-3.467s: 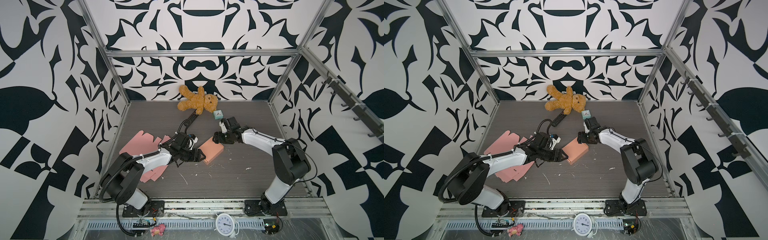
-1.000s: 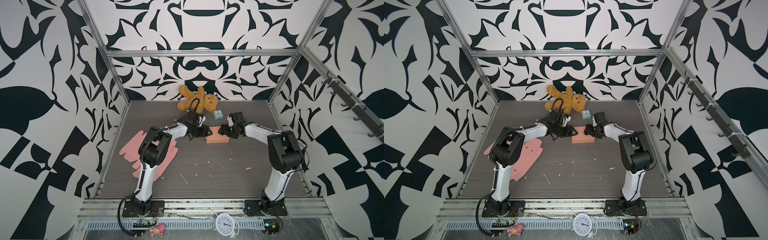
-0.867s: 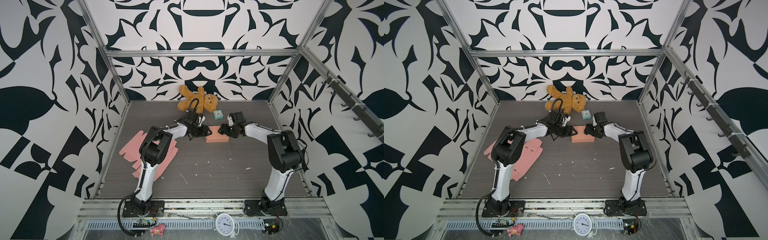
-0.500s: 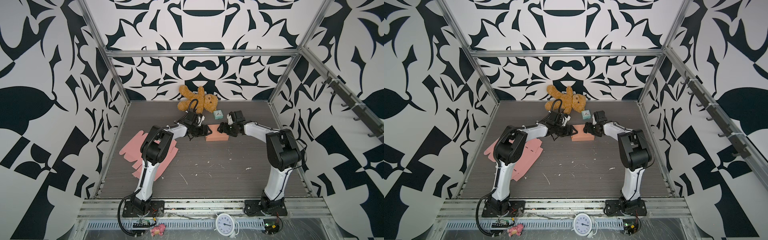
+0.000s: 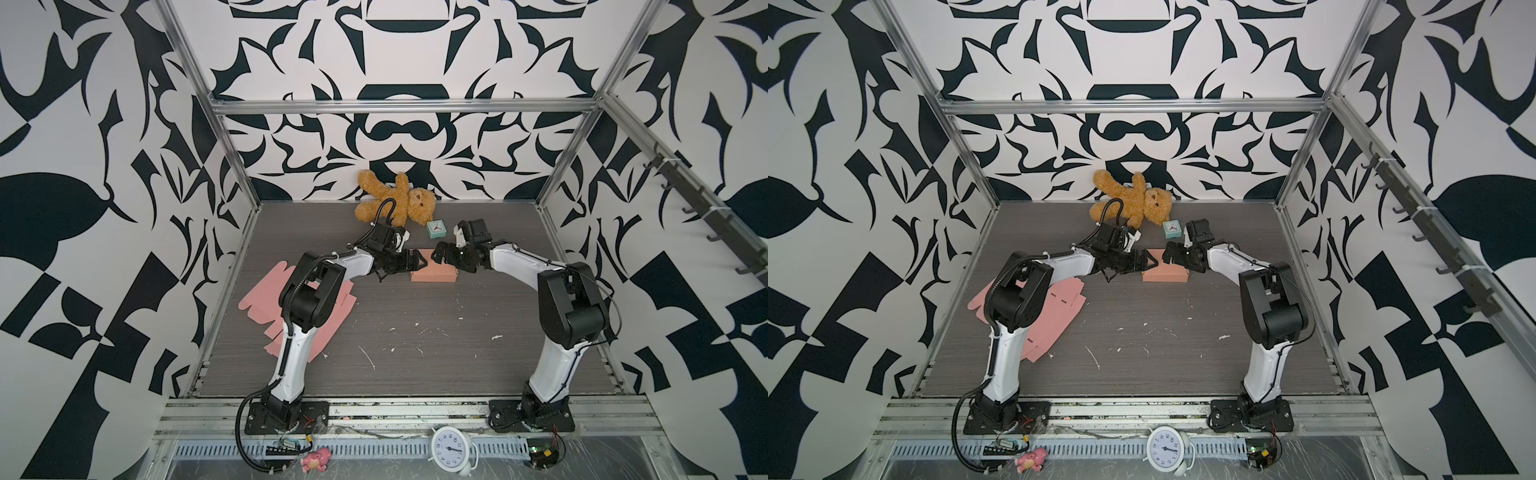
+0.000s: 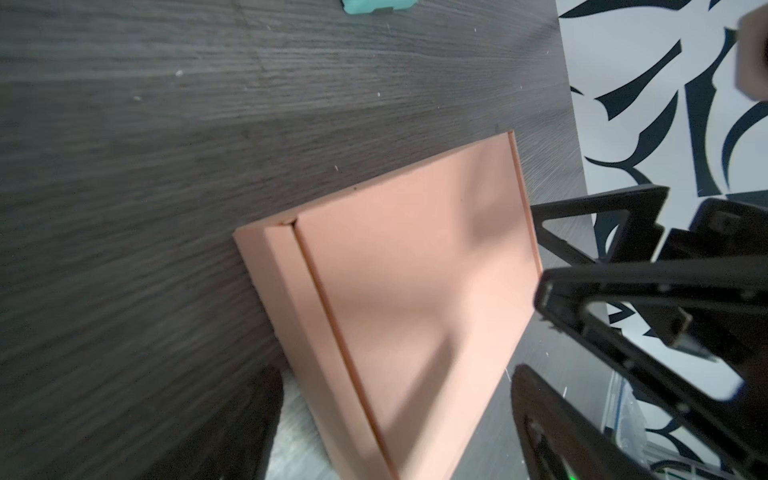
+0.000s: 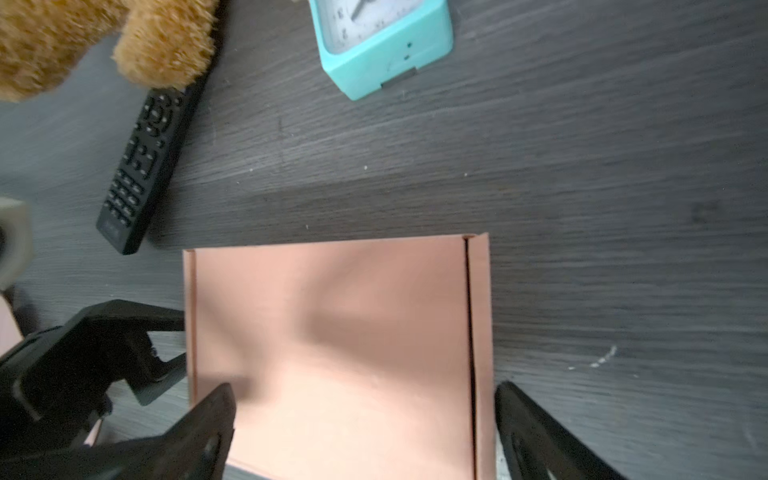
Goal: Fold the paper box
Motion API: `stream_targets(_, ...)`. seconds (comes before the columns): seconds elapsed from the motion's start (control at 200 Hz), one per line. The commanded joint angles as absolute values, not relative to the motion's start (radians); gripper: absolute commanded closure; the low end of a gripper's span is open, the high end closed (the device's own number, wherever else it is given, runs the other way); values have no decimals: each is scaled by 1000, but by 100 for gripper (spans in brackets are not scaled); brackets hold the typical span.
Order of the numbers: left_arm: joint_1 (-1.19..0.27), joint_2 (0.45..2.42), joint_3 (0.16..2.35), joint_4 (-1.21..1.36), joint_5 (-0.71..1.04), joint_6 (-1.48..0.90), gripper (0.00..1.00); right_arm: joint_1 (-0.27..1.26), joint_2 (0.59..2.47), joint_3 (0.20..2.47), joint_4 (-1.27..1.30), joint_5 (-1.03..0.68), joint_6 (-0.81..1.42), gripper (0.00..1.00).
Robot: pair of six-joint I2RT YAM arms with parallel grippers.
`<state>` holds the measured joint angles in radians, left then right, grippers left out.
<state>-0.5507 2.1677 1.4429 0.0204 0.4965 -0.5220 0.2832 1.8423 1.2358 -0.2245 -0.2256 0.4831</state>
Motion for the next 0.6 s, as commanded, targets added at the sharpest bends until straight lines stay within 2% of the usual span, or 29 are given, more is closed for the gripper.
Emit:
stream_targets(0.0, -545, 2105, 1415, -5, 487, -505, 10, 287, 1776, 1236, -252, -192, 460, 1)
stream_targets(0.595, -545, 1774, 1135, -144, 449, -397, 9, 296, 1487, 995, -302, -142, 449, 2)
